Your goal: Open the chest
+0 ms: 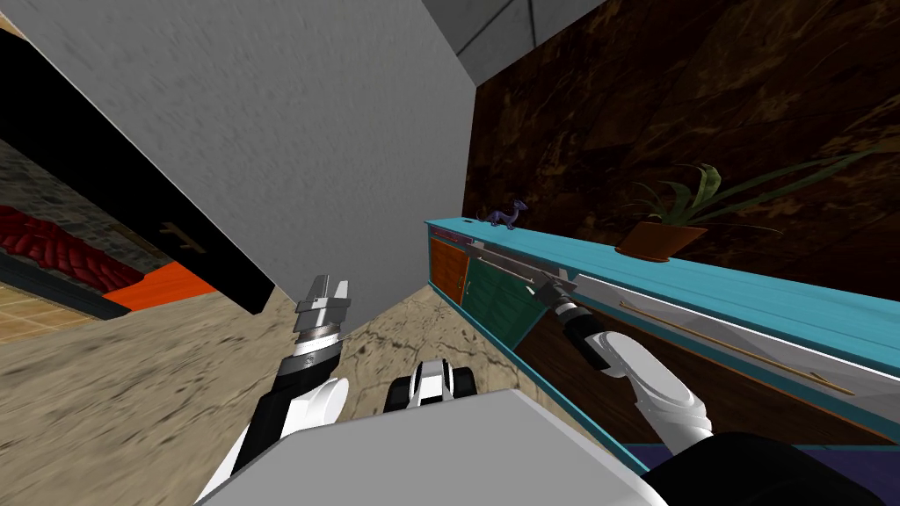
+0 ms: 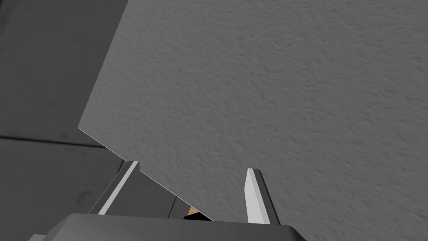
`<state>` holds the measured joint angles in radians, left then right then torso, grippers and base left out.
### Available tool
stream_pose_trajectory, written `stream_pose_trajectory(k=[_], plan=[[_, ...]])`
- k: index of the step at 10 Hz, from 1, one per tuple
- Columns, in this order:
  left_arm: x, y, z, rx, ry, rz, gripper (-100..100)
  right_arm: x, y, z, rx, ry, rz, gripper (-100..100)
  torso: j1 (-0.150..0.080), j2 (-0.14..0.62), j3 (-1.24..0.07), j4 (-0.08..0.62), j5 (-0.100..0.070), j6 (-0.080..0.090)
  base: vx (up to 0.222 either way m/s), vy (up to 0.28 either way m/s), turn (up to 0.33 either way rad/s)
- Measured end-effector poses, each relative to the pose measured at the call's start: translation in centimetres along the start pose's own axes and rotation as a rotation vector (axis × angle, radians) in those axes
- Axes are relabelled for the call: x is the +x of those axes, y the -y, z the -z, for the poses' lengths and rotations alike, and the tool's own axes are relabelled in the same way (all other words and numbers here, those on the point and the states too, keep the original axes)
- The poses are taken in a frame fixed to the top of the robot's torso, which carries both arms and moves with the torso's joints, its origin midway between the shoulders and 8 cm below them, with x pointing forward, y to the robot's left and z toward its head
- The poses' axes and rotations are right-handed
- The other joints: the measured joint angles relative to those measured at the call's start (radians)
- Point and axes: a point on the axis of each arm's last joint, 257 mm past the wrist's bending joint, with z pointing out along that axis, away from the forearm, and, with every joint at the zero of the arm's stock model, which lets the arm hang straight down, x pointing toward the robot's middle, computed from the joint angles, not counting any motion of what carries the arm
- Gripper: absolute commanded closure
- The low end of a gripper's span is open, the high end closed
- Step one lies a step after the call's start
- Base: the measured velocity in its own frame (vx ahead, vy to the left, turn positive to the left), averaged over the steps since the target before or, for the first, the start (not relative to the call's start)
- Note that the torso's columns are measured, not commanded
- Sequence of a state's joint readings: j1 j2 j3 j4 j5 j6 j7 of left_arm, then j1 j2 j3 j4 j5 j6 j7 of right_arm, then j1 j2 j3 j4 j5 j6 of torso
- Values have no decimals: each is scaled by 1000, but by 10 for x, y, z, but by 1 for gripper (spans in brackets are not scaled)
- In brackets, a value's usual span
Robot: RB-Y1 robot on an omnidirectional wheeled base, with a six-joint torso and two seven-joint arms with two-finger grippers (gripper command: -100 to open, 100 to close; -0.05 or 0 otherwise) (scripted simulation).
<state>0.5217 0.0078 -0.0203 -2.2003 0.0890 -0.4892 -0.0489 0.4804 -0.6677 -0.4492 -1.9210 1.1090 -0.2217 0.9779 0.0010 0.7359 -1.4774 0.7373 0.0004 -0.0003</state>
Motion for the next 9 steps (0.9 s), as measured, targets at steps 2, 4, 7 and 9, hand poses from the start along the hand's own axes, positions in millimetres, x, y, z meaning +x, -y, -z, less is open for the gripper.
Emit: stream_pose_trajectory(k=[2, 4, 7, 9], plan=[[0, 0, 0, 0, 0, 0, 0, 4, 15, 1, 0, 8, 2, -100, -1, 4, 3, 1, 0, 0, 30, 50, -49], [0, 0, 0, 0, 0, 0, 0, 4, 28, 2, -4, 20, 5, -100, -1, 3, 2, 1, -1, 0, 24, 50, -54], [0, 0, 0, 0, 0, 0, 0, 3, 41, -1, -7, 32, 6, 0, -2, 2, 2, 1, 0, -1, 9, 29, -24], [0, 0, 0, 0, 0, 0, 0, 3, 41, -1, -8, 31, 6, 0, -2, 3, 2, 1, -1, 0, 0, 0, 0]])
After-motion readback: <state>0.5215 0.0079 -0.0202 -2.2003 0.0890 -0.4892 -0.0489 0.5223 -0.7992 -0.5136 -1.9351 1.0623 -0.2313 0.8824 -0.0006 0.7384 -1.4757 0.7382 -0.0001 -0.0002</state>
